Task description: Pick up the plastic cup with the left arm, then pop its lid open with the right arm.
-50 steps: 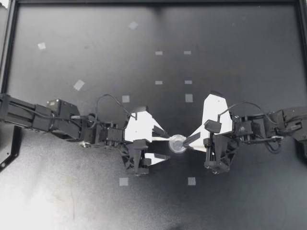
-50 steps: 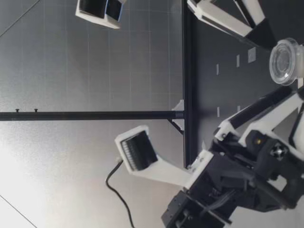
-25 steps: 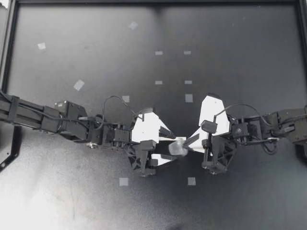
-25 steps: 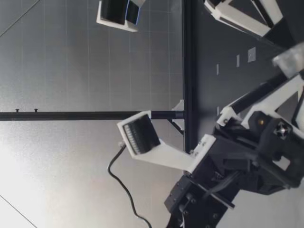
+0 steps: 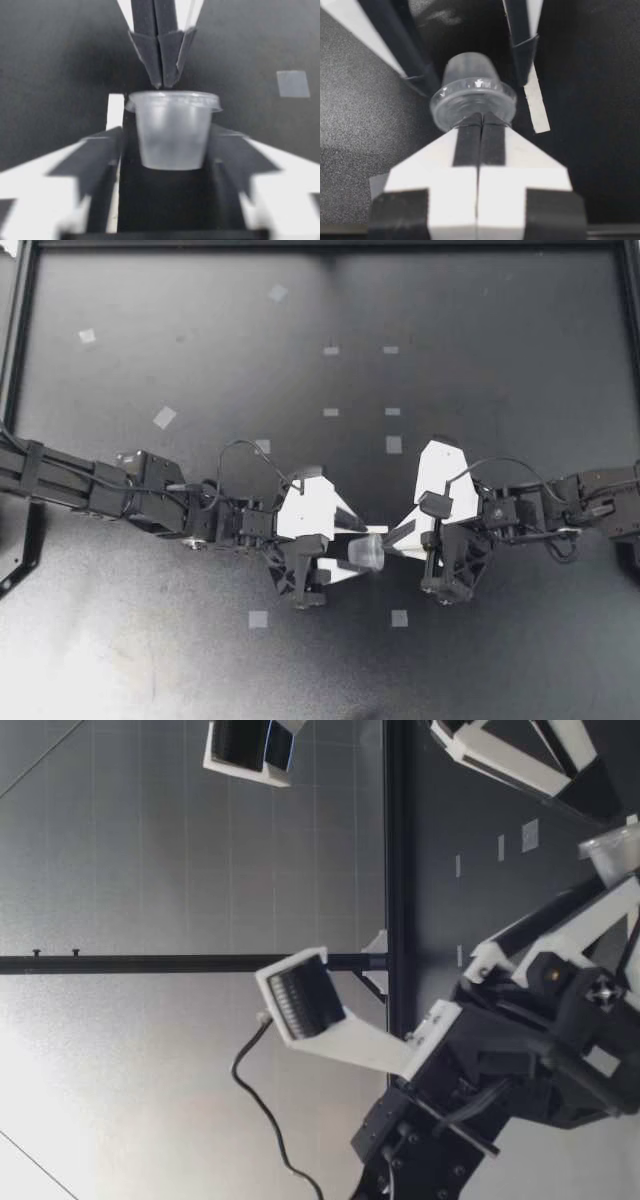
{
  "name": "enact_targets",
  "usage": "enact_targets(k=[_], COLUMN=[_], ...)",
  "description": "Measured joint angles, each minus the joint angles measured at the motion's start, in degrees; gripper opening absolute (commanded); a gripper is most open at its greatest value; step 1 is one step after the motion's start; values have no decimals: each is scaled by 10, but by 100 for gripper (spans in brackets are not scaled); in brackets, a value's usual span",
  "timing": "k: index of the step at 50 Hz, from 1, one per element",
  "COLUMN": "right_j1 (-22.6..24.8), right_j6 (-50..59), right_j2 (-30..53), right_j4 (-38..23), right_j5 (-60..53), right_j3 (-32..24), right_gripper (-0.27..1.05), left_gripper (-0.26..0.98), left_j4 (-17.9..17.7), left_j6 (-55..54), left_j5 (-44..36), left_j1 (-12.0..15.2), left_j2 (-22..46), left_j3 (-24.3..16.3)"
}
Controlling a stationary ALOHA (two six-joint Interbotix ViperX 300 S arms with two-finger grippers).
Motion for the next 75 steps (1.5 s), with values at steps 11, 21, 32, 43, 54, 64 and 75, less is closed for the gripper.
enact_targets(k=[11,21,32,43,54,64,75], right_j1=[1,-1,-2,-4,-4,-11,-12], right_j6=[3,8,106,362,510,515,515], right_j2=[-8,-119,-267,-246,-65,-6,-24], right_j4=[0,2,17,53,54,33,13], right_j5=[2,40,20,-218,-513,-580,-568], right_j3=[0,16,57,133,117,76,66], right_gripper=[-11,3,77,72,72,72,72], left_gripper=[24,25,25,25,25,25,25], left_j4=[0,0,-6,-47,-53,-53,-52], left_j6=[2,24,87,150,156,156,156], left_j5=[0,-12,-187,-389,-412,-412,-406], left_j1=[0,1,2,2,2,2,2], left_j2=[1,-43,-150,-195,-158,-152,-152], left_j3=[-4,29,119,175,162,157,157])
